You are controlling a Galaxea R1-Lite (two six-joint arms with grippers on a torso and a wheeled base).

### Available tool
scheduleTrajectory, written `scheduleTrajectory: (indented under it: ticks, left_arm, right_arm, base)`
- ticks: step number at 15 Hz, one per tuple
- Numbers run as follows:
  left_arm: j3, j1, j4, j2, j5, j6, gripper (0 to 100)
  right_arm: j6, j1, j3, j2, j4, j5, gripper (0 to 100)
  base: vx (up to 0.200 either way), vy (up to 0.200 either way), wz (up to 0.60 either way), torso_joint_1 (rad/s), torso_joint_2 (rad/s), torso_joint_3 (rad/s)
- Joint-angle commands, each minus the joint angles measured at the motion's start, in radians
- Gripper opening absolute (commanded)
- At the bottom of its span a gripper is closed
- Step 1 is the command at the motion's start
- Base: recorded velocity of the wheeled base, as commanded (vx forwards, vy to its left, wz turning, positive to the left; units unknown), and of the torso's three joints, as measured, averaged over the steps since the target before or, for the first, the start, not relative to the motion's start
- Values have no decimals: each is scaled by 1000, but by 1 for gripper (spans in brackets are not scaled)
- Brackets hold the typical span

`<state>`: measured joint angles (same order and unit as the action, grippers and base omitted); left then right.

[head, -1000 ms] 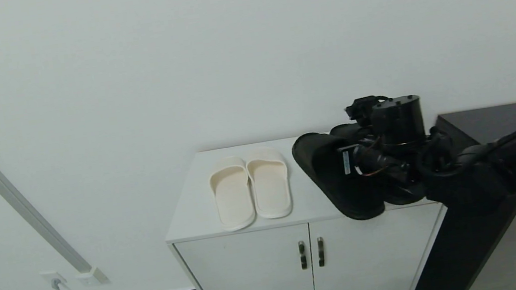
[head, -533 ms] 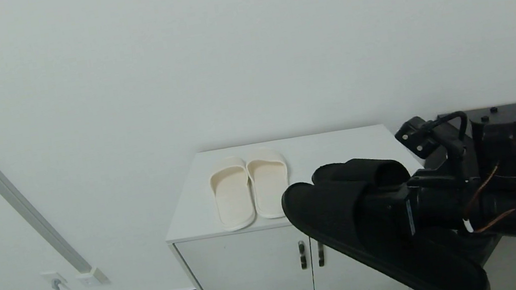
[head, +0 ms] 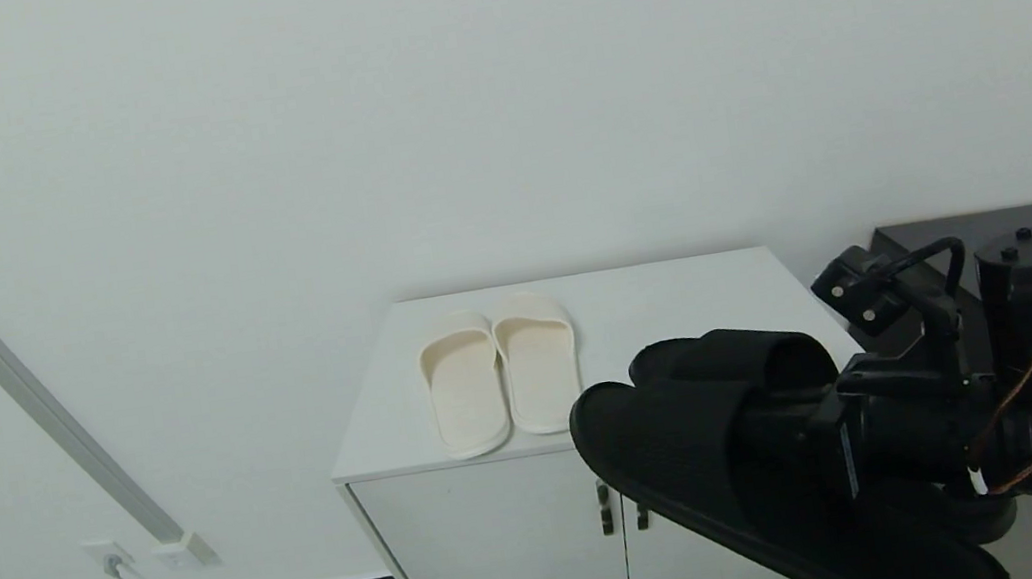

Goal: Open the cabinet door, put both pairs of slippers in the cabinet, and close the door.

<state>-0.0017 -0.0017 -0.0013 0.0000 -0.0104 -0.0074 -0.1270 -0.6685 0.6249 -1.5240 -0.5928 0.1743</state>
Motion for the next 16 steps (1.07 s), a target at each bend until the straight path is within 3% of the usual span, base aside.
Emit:
scheduleTrajectory:
  ticks: [1, 16]
  left_arm:
    - [0, 0, 0, 2, 0, 0, 0]
    - [0, 0, 0, 0, -2, -2, 0]
  right_arm:
    - [1, -3, -5, -8, -1, 1, 0]
    - [0, -17, -31, -11, -4, 33, 0]
  base:
    - [-200, 0, 0, 17, 7, 2]
    - [-13, 0, 0, 0, 0, 0]
